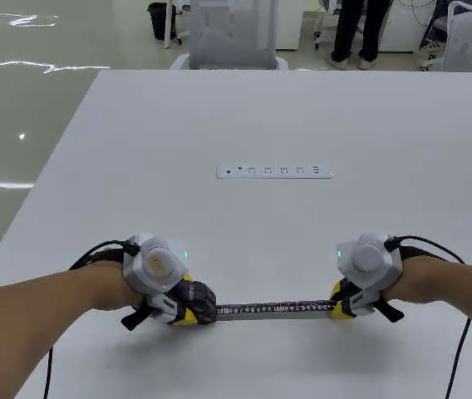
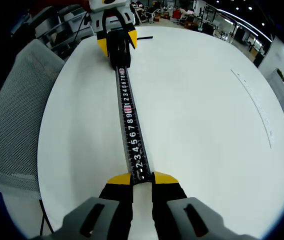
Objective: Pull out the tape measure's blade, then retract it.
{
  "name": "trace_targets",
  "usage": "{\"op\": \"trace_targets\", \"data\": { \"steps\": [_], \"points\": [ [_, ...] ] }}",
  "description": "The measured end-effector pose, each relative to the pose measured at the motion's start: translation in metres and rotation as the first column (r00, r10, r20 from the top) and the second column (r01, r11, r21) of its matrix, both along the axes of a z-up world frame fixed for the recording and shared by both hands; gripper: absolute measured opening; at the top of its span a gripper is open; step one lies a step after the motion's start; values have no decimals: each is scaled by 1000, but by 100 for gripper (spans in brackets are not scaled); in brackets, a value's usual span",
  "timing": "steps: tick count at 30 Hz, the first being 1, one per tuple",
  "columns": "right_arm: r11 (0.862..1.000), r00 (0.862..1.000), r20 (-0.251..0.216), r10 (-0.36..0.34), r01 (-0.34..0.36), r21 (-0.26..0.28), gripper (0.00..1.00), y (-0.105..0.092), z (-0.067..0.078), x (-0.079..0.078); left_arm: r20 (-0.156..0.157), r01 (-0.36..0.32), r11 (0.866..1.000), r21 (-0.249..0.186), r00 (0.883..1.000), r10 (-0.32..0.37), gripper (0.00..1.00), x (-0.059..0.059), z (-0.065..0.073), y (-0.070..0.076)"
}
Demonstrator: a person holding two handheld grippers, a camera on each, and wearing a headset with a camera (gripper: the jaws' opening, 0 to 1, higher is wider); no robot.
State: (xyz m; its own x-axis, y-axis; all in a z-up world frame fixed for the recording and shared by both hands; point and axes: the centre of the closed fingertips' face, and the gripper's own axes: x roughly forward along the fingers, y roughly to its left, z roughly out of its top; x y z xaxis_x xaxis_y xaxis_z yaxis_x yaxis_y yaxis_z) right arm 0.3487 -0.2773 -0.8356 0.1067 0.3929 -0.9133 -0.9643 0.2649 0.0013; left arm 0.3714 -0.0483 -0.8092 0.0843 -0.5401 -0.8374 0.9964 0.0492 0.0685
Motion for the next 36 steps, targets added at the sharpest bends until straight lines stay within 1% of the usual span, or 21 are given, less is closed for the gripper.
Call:
{"op": "trace_targets", "data": {
  "steps": [11,24,36],
  "points": [
    [1000,1000,4,-4,4,-3,13,-6,0,0,0,-1,1000,2,1000,1,33,-1,0,1],
    [1000,1000,-4,-9,9,-11,13,-15,0,-2,-1,-1,1000,3,1000,1,33,-1,0,0],
    [1000,1000,8,-9,9,-7,14,-15,1,-3,0,-2,1000,7,1000,2,33,-1,0,1]
  ]
}}
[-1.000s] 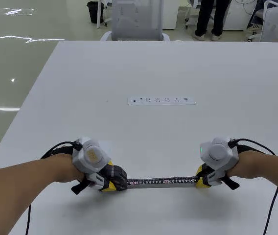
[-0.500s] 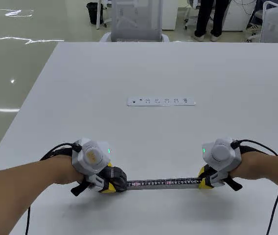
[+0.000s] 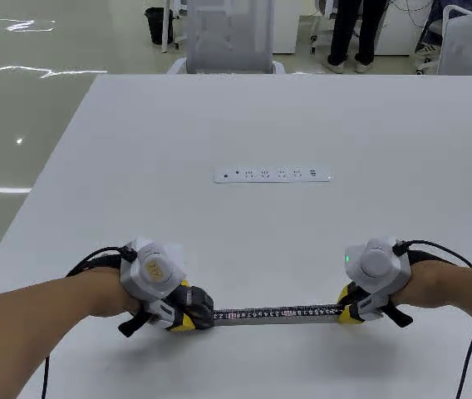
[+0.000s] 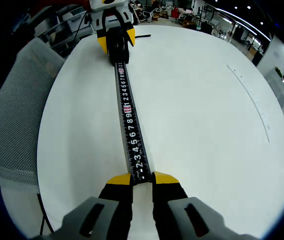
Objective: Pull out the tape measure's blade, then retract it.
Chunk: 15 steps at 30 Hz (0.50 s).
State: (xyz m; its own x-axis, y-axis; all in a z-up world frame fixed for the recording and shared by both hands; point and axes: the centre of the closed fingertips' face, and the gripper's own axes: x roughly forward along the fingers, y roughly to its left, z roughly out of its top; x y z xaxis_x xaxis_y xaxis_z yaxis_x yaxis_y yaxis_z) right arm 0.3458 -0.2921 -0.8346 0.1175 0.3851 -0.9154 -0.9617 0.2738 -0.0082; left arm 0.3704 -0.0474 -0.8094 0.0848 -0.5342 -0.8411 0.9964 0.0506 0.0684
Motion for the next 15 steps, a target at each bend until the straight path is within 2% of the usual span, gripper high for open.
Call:
{"op": "trace_targets", "data": {
  "steps": [7,15],
  "points": [
    [1000,1000,16,11,-11,-15,15,2,0,0,5,4,1000,8,1000,-4,33,1,0,0],
    [999,999,13,-46,46,18,17,-1,-1,2,7,7,1000,9,1000,-7,33,1,-1,-1]
  ]
}}
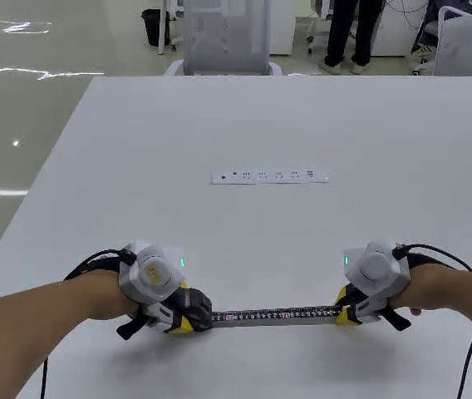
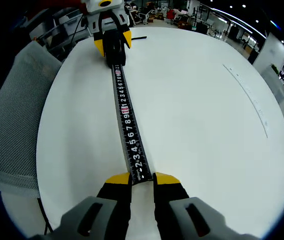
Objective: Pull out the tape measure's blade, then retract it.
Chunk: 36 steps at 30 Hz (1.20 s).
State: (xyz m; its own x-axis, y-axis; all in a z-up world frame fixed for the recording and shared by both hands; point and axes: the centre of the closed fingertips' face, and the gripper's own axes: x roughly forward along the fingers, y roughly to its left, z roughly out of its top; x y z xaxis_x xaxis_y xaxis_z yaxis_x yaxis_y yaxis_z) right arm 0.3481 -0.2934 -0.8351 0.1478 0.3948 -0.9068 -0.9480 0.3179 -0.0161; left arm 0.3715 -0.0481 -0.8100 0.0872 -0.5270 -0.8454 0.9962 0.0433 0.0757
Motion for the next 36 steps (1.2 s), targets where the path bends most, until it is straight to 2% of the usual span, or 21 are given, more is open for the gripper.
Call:
{"op": "trace_targets", "data": {
  "steps": [3,5,7,13,17,19,25,30,32,33,36],
  "points": [
    [1000,999,38,15,-15,-7,19,1,1,0,0,2,1000,1,1000,-2,33,0,0,0],
    [1000,999,33,7,-7,-2,22,1,1,-2,2,4,1000,2,1000,-4,33,0,0,0],
    [1000,1000,26,2,-2,4,29,2,1,-4,7,7,1000,2,1000,-7,33,0,0,0],
    [1000,999,37,-17,16,23,34,2,7,-3,12,8,1000,5,1000,-8,33,0,0,0],
    [999,999,26,-33,32,29,39,2,9,-4,10,7,1000,11,1000,-7,33,1,-1,0],
    [999,999,20,-45,44,25,43,0,10,-5,9,7,1000,14,1000,-7,33,1,-1,0],
    [994,996,21,-89,88,61,56,1,19,-2,13,3,1000,13,1000,-3,34,1,-1,0],
    [994,997,19,-78,76,78,72,4,24,-3,18,10,1000,19,1000,-10,34,1,-1,0],
    [995,999,-20,-46,48,88,83,9,22,-12,16,10,1000,20,1000,-10,34,1,-1,0],
    [996,1000,-21,1,0,85,90,12,21,-17,17,15,1000,26,1000,-15,34,1,-1,0],
    [997,997,-47,59,-57,46,96,11,17,-28,15,14,999,33,1000,-15,34,1,-2,0]
  ]
}}
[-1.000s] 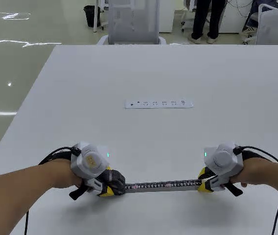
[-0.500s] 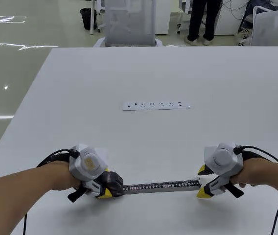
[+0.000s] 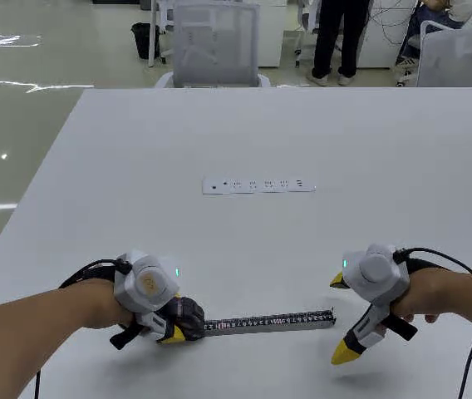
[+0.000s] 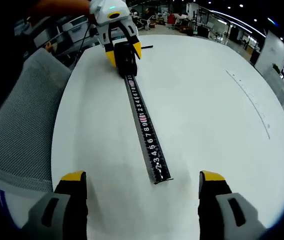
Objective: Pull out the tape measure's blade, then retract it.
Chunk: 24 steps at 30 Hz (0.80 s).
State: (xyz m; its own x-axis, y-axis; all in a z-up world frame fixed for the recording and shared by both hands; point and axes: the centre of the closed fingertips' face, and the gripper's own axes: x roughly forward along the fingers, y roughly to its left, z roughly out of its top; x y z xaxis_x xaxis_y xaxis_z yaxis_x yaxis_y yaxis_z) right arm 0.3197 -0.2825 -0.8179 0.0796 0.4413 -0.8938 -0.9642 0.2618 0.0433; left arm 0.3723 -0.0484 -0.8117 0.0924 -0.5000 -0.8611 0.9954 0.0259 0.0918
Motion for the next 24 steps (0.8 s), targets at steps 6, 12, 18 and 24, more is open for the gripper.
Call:
{"op": "trace_targets", "data": {
  "steps": [6,12,18,24],
  "points": [
    [1000,1000,14,-12,12,-11,100,0,6,5,-8,1,1000,22,1000,-1,35,-1,-2,4],
    [1000,1000,16,-11,11,-23,100,-5,8,7,-12,-29,1000,6,999,29,51,-1,1,9],
    [999,999,25,-34,34,-14,100,-6,10,8,22,-102,994,-41,994,103,64,6,15,14],
    [999,994,103,-45,46,-6,100,-7,17,20,22,-172,973,-157,984,177,95,9,30,9]
  ]
}}
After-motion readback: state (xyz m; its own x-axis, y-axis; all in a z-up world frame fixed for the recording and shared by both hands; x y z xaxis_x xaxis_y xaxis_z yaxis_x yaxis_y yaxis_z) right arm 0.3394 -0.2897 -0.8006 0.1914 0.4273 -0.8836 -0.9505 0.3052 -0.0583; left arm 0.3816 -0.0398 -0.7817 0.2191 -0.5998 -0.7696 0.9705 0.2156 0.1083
